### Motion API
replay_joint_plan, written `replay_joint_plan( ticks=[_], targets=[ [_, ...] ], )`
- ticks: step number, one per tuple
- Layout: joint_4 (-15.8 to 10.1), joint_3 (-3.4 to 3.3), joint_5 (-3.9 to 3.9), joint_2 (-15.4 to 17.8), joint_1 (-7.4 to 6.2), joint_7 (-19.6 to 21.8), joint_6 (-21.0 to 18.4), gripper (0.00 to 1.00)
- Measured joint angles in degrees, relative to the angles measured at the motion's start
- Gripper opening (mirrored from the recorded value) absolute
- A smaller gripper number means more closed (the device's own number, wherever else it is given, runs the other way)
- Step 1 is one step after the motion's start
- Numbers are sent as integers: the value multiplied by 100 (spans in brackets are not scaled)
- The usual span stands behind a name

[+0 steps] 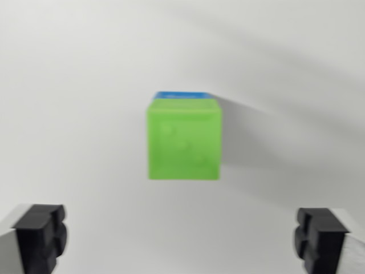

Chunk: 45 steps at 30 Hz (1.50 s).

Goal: Stack cube

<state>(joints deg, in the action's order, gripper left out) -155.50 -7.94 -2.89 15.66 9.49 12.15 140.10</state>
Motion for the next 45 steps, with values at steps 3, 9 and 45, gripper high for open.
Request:
replay_joint_plan(
  ticks=[3, 9, 45],
  targets=[
    [65, 5, -9, 156, 0, 11, -222, 100],
    [236, 19, -27, 481, 0, 31, -716, 100],
    [1294, 102, -38, 1291, 0, 72, -2583, 100]
  ],
)
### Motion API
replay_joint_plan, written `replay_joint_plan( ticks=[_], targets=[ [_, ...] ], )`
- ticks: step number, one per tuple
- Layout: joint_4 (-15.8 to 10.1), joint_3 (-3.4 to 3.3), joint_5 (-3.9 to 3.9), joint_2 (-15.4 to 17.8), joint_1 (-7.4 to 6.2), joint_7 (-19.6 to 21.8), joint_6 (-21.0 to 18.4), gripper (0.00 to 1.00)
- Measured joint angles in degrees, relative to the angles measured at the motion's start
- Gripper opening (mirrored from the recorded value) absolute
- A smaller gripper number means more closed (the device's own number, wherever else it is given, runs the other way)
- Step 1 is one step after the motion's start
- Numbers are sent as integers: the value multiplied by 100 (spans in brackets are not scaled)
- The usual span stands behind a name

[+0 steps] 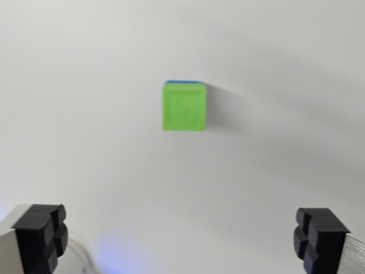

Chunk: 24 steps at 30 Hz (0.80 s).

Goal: Stack cube

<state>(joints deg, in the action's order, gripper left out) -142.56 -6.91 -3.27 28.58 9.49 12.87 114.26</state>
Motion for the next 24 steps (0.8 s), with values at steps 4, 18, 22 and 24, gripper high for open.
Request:
replay_joint_plan(
  ticks=[4, 18, 22, 24],
  targets=[
    [45, 4, 0, 16, 0, 1, -66, 100],
    [67, 6, 0, 18, 0, 1, -98, 100],
    [67, 6, 0, 18, 0, 0, -98, 100],
    [67, 6, 0, 18, 0, 0, -98, 100]
  ],
)
